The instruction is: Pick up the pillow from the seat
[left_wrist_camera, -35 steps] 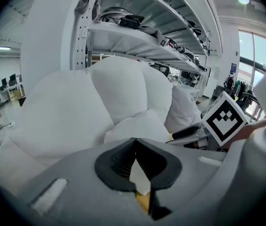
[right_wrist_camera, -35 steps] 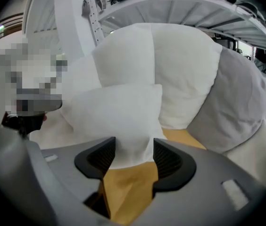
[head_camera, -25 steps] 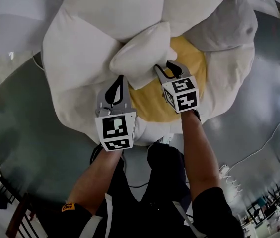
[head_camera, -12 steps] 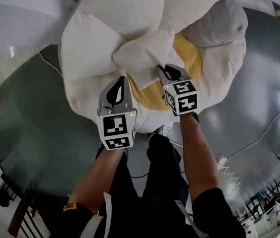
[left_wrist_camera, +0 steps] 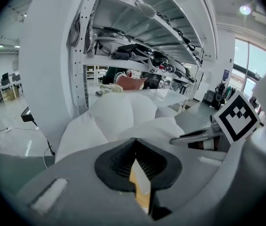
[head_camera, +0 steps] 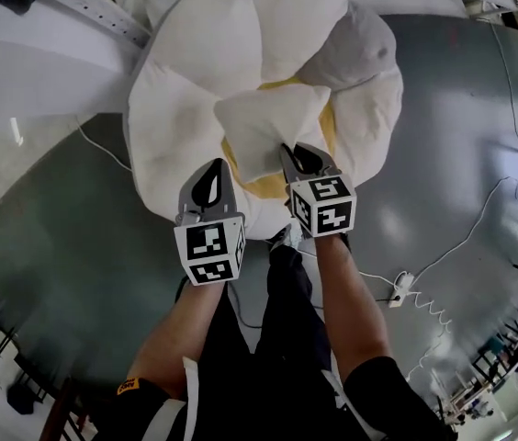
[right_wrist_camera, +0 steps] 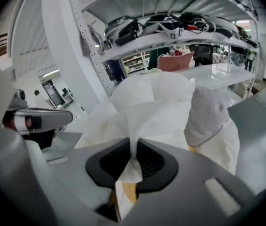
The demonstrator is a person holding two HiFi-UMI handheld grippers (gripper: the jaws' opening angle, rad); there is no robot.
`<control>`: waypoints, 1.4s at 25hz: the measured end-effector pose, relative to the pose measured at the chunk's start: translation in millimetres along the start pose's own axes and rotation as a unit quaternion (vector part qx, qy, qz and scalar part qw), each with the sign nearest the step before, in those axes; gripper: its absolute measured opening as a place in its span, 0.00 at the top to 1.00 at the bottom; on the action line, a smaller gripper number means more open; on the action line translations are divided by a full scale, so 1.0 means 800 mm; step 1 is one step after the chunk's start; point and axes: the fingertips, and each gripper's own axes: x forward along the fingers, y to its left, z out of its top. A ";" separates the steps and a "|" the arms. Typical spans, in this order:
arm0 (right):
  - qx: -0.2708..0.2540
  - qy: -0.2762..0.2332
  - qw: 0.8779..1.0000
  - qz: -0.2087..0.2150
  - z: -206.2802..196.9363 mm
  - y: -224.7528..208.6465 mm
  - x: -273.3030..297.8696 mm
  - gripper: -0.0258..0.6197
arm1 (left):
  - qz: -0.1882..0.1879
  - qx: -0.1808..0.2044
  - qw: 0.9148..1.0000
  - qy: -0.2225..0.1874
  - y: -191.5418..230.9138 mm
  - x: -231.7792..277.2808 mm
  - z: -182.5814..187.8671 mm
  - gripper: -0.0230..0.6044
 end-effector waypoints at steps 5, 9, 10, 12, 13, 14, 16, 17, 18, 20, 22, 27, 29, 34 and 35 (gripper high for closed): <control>0.022 -0.025 0.999 -0.016 0.032 0.023 -0.082 0.90 | -0.029 0.026 0.999 -0.003 -0.031 -0.055 0.035 0.96; 0.030 -0.042 0.998 -0.031 0.055 0.042 -0.144 0.90 | -0.053 0.048 0.997 -0.002 -0.042 -0.103 0.057 0.96; 0.031 -0.046 0.998 -0.035 0.060 0.048 -0.158 0.90 | -0.056 0.050 0.997 -0.002 -0.042 -0.115 0.063 0.96; 0.035 -0.054 0.997 -0.043 0.069 0.060 -0.188 0.89 | -0.064 0.054 0.997 -0.006 -0.044 -0.142 0.077 0.96; 0.038 -0.058 0.997 -0.046 0.073 0.067 -0.203 0.89 | -0.068 0.057 0.996 -0.011 -0.047 -0.156 0.086 0.96; 0.040 -0.061 0.996 -0.049 0.078 0.074 -0.218 0.89 | -0.072 0.060 0.995 -0.016 -0.050 -0.170 0.095 0.96; 0.039 -0.067 0.995 -0.054 0.087 0.089 -0.250 0.89 | -0.083 0.066 0.994 -0.026 -0.059 -0.198 0.112 0.96; 0.038 -0.070 0.995 -0.057 0.091 0.096 -0.265 0.89 | -0.088 0.069 0.993 -0.031 -0.064 -0.211 0.121 0.96; 0.036 -0.072 0.995 -0.059 0.095 0.104 -0.280 0.89 | -0.092 0.072 0.992 -0.038 -0.068 -0.223 0.130 0.96; 0.033 -0.079 0.994 -0.064 0.104 0.119 -0.308 0.89 | -0.099 0.077 0.991 -0.052 -0.075 -0.245 0.149 0.96; 0.030 -0.089 0.993 -0.068 0.111 0.135 -0.333 0.89 | -0.107 0.081 0.989 -0.063 -0.082 -0.265 0.166 0.96; 0.027 -0.113 0.991 -0.073 0.121 0.169 -0.391 0.89 | -0.117 0.078 0.987 -0.079 -0.092 -0.316 0.196 0.96; 0.021 -0.120 0.990 -0.075 0.124 0.180 -0.409 0.89 | -0.117 0.073 0.987 -0.084 -0.090 -0.334 0.204 0.96; 0.013 -0.138 0.987 -0.087 0.138 0.202 -0.454 0.89 | -0.119 0.069 0.986 -0.092 -0.085 -0.371 0.220 0.96; 0.013 -0.145 0.985 -0.091 0.144 0.204 -0.462 0.89 | -0.121 0.069 0.986 -0.094 -0.085 -0.375 0.224 0.96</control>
